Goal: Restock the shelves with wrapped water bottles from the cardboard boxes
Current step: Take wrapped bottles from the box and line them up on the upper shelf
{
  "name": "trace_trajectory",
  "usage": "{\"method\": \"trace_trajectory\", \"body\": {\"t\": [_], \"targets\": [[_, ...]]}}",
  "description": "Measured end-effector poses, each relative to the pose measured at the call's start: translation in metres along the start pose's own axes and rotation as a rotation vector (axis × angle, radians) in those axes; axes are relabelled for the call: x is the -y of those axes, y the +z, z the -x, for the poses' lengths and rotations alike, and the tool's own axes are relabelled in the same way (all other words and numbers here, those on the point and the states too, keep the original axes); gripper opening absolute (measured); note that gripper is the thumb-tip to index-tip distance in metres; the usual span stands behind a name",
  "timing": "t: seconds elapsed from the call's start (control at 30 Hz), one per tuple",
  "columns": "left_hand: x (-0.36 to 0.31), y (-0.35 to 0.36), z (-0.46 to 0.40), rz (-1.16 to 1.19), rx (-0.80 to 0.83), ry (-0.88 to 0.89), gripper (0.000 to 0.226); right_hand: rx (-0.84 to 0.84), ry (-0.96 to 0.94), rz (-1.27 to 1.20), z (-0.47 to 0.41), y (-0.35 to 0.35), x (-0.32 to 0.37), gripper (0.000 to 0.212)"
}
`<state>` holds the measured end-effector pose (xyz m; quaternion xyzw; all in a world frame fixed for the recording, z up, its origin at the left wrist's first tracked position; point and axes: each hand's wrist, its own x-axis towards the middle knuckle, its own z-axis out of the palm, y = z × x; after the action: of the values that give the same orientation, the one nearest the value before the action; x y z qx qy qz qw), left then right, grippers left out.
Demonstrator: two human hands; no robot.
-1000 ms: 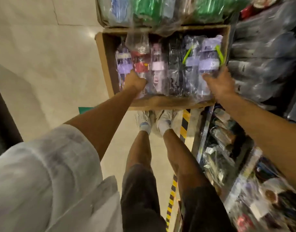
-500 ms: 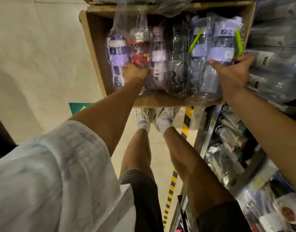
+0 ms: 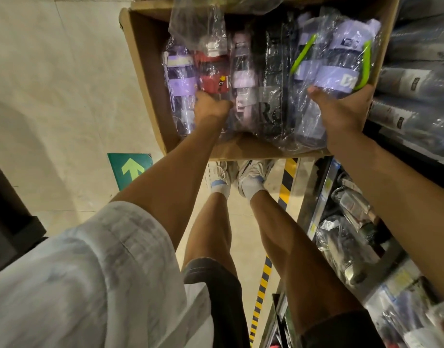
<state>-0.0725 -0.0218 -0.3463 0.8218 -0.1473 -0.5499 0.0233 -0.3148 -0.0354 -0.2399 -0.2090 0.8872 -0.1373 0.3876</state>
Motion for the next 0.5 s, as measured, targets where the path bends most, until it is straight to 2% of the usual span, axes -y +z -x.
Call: {"method": "trace_trajectory", "body": {"t": [0.03,0.13,0.17,0.23,0.3,0.4,0.5], "targets": [[0.003,-0.001,-0.001,-0.005,0.001,-0.005,0.072,-0.001,0.003,0.001,-0.001,0.001,-0.002,0.101],[0.014,0.006,-0.014,-0.017,-0.028,0.003,0.103,-0.026,0.012,-0.017,-0.001,0.003,-0.004,0.101],[0.012,0.007,-0.013,-0.044,-0.045,0.008,0.106,-0.034,0.018,-0.041,0.001,0.004,-0.003,0.102],[0.003,0.009,-0.006,-0.087,-0.079,-0.008,0.097,-0.038,0.057,-0.096,0.003,0.004,-0.001,0.104],[-0.004,0.01,0.0,-0.097,-0.097,0.004,0.097,-0.013,0.103,-0.139,0.003,0.002,-0.002,0.098],[0.0,0.015,-0.004,-0.019,-0.123,0.003,0.106,0.048,0.103,-0.177,0.001,-0.002,-0.003,0.093],[-0.004,0.014,0.004,0.103,-0.102,-0.039,0.096,0.082,0.117,-0.231,-0.002,-0.007,-0.004,0.085]]}}
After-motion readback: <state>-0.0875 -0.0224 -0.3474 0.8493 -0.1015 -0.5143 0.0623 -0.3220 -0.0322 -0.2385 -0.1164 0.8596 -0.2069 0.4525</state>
